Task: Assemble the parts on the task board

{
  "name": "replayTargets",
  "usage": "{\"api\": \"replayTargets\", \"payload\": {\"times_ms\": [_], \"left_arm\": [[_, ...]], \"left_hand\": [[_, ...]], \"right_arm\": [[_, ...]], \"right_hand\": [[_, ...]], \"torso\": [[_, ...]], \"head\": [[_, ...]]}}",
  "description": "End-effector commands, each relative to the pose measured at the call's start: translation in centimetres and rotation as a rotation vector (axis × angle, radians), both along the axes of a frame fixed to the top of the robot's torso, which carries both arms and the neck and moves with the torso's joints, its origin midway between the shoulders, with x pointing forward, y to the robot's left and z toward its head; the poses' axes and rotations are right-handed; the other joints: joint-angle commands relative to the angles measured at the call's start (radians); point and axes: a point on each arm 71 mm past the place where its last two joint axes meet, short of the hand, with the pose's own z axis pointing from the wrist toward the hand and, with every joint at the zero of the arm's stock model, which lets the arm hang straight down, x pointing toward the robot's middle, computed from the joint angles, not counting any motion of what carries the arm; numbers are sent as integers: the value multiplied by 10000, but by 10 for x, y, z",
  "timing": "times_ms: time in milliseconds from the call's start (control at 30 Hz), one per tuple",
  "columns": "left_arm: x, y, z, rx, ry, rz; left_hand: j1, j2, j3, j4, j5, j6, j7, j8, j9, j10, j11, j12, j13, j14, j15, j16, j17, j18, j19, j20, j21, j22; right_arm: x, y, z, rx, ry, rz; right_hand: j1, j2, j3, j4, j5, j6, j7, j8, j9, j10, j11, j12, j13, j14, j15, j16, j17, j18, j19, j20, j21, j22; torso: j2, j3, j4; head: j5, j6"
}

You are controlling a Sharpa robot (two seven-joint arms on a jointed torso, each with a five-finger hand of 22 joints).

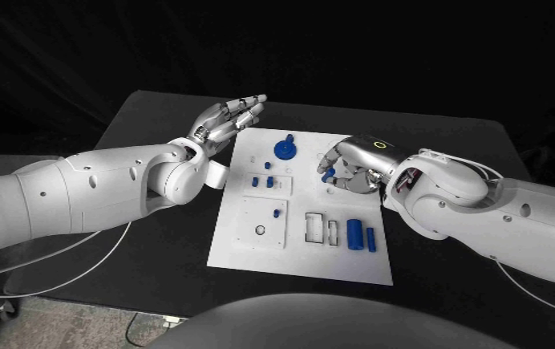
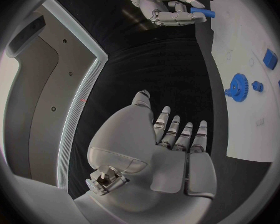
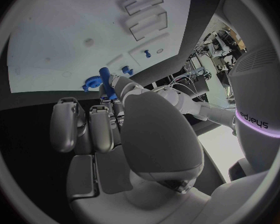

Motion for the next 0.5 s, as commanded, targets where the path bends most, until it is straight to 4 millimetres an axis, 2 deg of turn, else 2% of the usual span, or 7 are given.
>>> {"api": "replayTargets", "payload": {"times_ms": [33, 167, 333, 500], "left_arm": [[0, -4, 0, -96, 6, -281], [0, -5, 0, -110, 33, -325], [0, -7, -1, -129, 57, -367], [0, -10, -2, -147, 83, -401]], "left_hand": [[124, 6, -60, 5, 68, 158, 8, 52, 18, 81, -5, 49, 16, 64, 19, 69, 18, -63, 89, -10, 72, 40], [183, 28, -54, 2, 92, 350, 56, 101, 37, 115, 28, 105, 22, 131, 46, 130, 28, -71, 200, -13, 116, 161], [239, 49, -41, -2, 112, 455, 87, 133, 46, 147, 52, 156, 28, 189, 66, 184, 37, -73, 279, -15, 146, 226], [284, 63, -28, -7, 137, 507, 105, 151, 50, 167, 67, 191, 32, 226, 73, 219, 43, -77, 321, -16, 160, 253]], "right_arm": [[-8, 13, 4, -28, 1, 436], [-16, 34, 5, -198, 151, 1006], [-23, 59, 0, -358, 241, 1572], [-31, 89, -11, -558, 323, 2170]], "right_hand": [[-151, 5, 61, -17, -102, 88, -2, -3, 18, 578, -474, -51, 68, 4, -70, -19, -28, 4, 1, -55, 52, 1723], [-205, 20, 101, -39, -265, 108, -11, -35, 35, 632, -487, -95, 70, -41, -79, -89, -131, 18, -36, -65, -13, 1701], [-212, 12, 116, -68, -329, 116, -18, -51, 42, 672, -498, -106, 75, -62, -87, -121, -175, 25, -54, -70, -44, 1691], [-200, -4, 136, -108, -360, 101, -19, -78, 41, 703, -505, -118, 80, -83, -95, -152, -217, 33, -74, -77, -77, 1680]], "torso": [[2, 1, 1], [0, 2, -9], [-10, 1, 15], [-3, 16, 83]], "head": [[9, 0], [28, 0], [24, 0], [-6, 0]]}}
